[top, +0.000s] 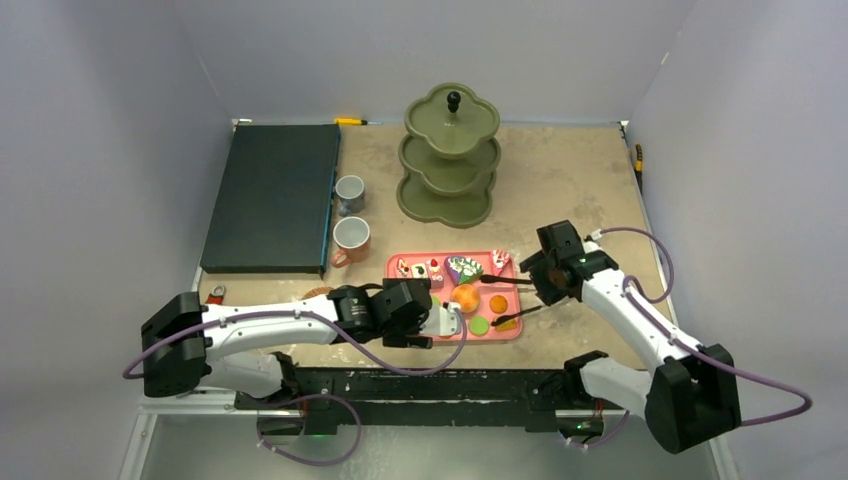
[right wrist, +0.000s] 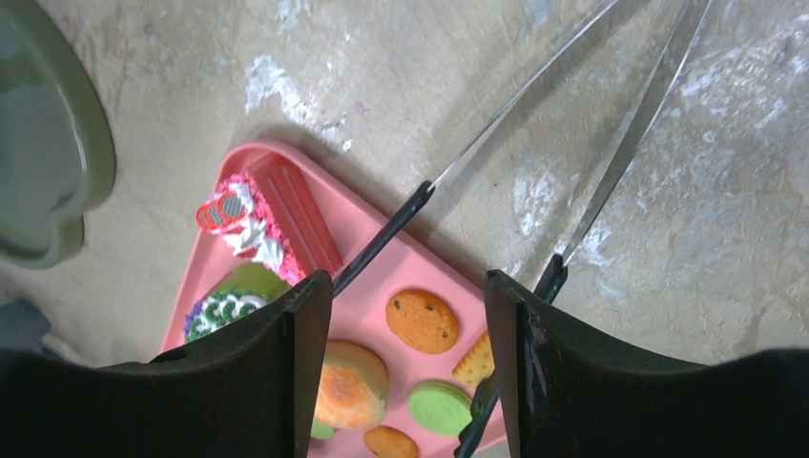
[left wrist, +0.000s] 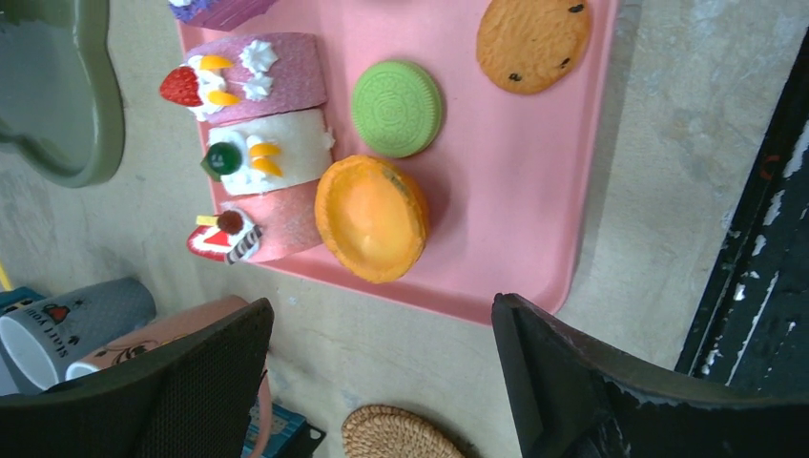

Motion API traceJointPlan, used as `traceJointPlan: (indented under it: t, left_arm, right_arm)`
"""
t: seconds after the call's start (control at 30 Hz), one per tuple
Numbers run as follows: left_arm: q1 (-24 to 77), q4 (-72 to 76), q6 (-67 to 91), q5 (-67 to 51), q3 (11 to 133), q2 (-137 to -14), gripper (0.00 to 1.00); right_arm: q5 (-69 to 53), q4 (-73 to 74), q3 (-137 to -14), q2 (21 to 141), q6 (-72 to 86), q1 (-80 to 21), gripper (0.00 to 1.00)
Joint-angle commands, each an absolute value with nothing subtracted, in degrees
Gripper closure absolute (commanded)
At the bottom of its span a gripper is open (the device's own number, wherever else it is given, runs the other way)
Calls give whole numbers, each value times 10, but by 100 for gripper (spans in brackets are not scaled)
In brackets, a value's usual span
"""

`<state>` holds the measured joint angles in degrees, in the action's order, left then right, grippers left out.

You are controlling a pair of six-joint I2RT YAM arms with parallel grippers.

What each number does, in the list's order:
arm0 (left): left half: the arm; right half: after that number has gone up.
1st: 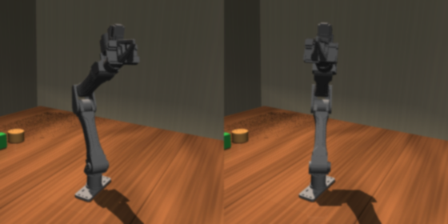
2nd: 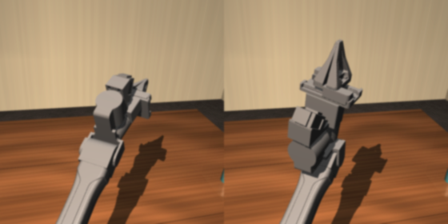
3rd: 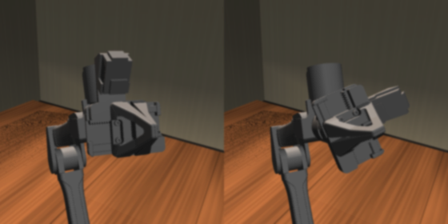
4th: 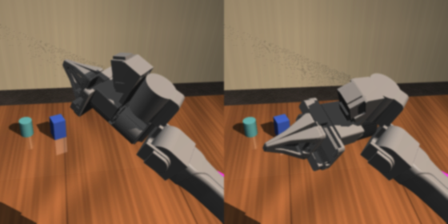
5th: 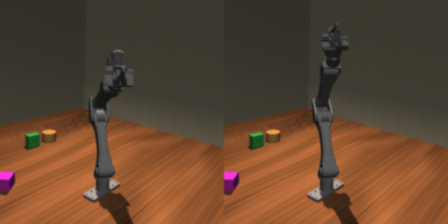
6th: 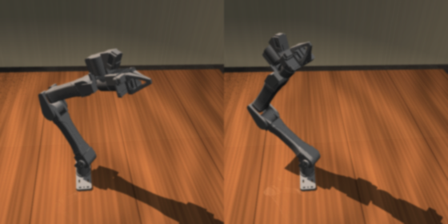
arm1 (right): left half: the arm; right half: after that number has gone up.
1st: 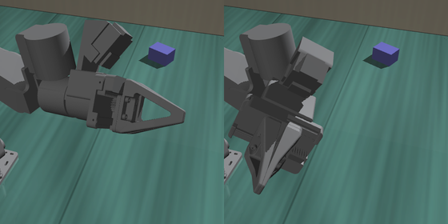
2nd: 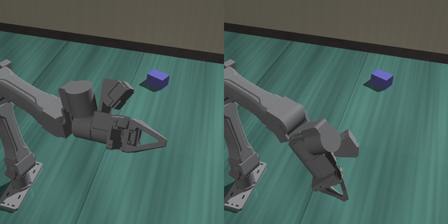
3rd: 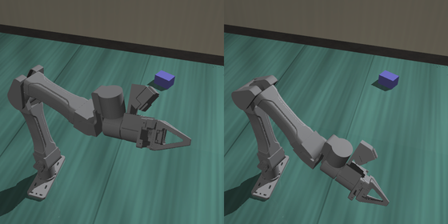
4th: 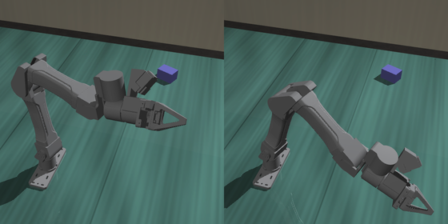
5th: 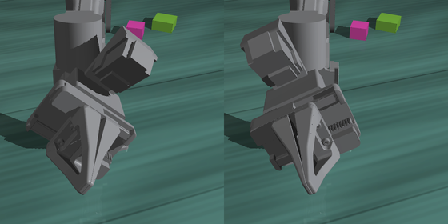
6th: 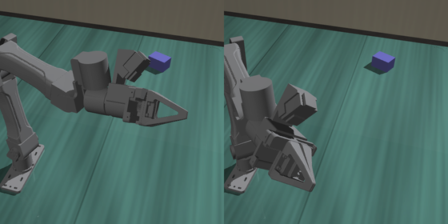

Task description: Serve the afternoon tea

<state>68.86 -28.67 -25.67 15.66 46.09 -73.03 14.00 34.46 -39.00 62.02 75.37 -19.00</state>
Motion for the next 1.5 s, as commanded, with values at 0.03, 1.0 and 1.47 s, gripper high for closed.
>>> traceJointPlan:
  t: [0.03,1.0,1.47]
  left_arm:
    - [711,-225,-228,163,439,-745,16]
    - [749,-212,-203,115,452,-876,67]
    - [681,-222,-217,68,521,-955,100]
  right_arm:
    - [142,323,-398,671,744,-163,39]
    - [238,358,-465,664,719,-157,100]
    - [302,387,-550,612,672,-157,100]
